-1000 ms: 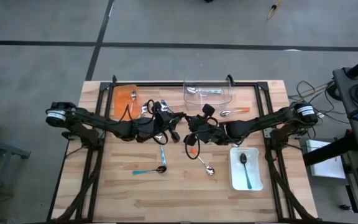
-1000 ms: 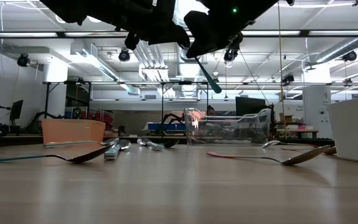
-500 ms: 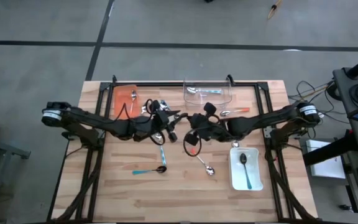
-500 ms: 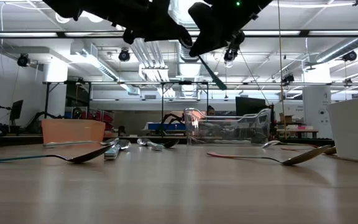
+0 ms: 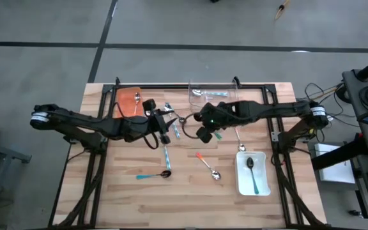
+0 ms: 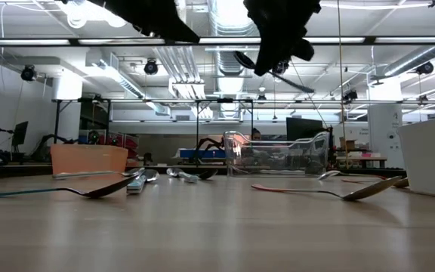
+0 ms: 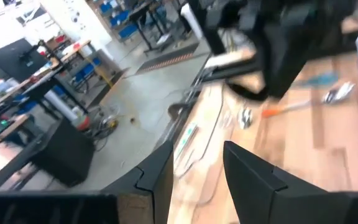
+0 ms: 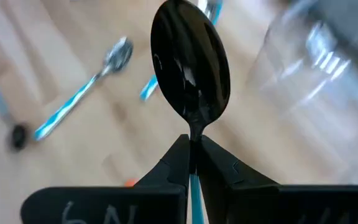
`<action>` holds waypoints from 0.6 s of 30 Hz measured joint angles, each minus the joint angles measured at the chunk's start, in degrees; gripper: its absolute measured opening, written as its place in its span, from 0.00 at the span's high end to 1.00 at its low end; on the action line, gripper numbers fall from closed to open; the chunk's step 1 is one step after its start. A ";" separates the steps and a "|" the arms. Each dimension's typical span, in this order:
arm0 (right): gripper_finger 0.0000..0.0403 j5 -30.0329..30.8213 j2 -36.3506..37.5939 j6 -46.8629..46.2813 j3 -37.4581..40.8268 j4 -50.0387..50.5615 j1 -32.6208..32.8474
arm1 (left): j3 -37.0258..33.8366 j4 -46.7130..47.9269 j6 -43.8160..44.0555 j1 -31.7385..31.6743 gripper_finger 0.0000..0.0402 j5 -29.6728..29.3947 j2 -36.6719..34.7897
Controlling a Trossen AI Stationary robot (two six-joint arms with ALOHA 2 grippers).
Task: Sort silverware by color (type)
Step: Put the blue spoon into the white bin
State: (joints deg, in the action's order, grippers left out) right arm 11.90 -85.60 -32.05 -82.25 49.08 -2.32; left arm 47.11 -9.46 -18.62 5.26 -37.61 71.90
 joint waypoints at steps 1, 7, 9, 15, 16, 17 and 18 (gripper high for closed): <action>0.97 -3.08 0.00 -2.42 -0.66 2.18 -0.61 | 0.00 1.54 0.04 0.00 0.70 -0.85 -0.35; 0.97 -15.25 0.94 -16.27 -1.70 14.43 -1.71 | 0.00 9.18 1.32 0.00 0.70 -7.72 -1.67; 0.97 -16.78 1.94 -20.25 -1.27 17.48 -1.62 | 0.00 11.28 2.34 0.00 0.70 -10.66 -1.83; 0.97 -17.09 5.87 -30.81 0.00 21.92 1.12 | 0.00 13.82 3.94 0.00 0.70 -12.58 -1.90; 0.97 -17.09 6.84 -32.48 0.40 22.01 1.69 | 0.00 13.97 4.03 0.00 0.70 -12.78 -1.88; 0.97 -17.06 7.70 -34.11 0.89 22.00 2.26 | 0.00 14.00 4.10 0.00 0.70 -12.87 -1.86; 0.97 -16.98 8.66 -35.93 1.55 22.05 2.96 | 0.00 14.02 4.11 0.00 0.70 -12.88 -1.86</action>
State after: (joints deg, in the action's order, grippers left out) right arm -5.08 -76.94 -67.98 -80.70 71.14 0.64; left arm 47.11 4.56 -14.51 5.26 -50.49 70.04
